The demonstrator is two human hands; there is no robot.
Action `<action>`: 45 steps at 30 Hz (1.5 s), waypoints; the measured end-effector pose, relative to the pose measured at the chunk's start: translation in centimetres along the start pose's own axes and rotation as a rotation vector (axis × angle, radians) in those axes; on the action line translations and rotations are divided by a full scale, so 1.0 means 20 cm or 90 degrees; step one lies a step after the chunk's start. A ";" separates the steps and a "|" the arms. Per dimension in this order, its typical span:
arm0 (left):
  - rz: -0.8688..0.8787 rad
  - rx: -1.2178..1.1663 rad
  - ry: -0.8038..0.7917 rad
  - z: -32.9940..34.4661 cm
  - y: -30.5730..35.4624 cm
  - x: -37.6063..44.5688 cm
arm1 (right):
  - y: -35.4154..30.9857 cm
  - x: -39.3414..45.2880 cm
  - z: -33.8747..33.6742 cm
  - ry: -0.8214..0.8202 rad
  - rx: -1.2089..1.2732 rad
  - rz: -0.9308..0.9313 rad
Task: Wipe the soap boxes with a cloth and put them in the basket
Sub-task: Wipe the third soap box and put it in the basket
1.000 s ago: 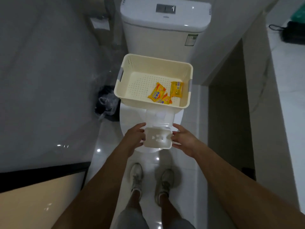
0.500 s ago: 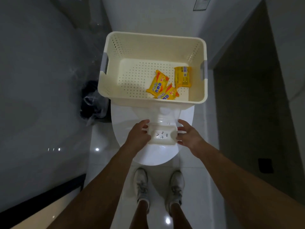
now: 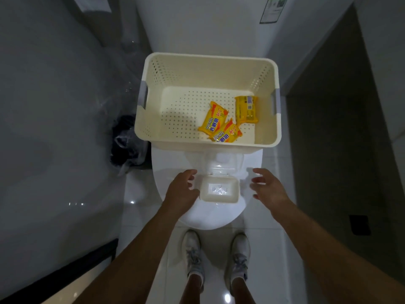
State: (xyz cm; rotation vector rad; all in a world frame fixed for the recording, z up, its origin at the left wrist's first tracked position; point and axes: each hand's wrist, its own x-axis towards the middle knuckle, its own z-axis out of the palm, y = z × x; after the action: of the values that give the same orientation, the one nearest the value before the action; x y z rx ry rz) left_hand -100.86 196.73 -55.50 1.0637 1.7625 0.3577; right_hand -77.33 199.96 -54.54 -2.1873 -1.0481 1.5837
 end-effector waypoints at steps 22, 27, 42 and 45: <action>0.034 0.182 0.021 -0.33 0.65 0.62 | -0.94 0.39 -0.07 -0.003 -0.426 -0.358; -0.067 0.129 -0.062 -0.26 0.61 0.76 | -0.93 0.62 0.01 -0.053 -0.462 -0.360; -0.182 -0.296 0.012 -0.22 0.62 0.92 | -0.95 0.80 0.12 -0.005 -0.296 -0.199; -0.169 -0.384 0.022 -0.25 0.61 0.92 | -0.96 0.73 0.09 -0.013 -0.034 -0.150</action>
State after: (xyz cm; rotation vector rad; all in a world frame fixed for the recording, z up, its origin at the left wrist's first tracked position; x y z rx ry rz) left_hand -101.17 219.29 -56.25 0.3932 1.6423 0.6880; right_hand -84.52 223.06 -54.94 -1.9974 -1.3144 1.4910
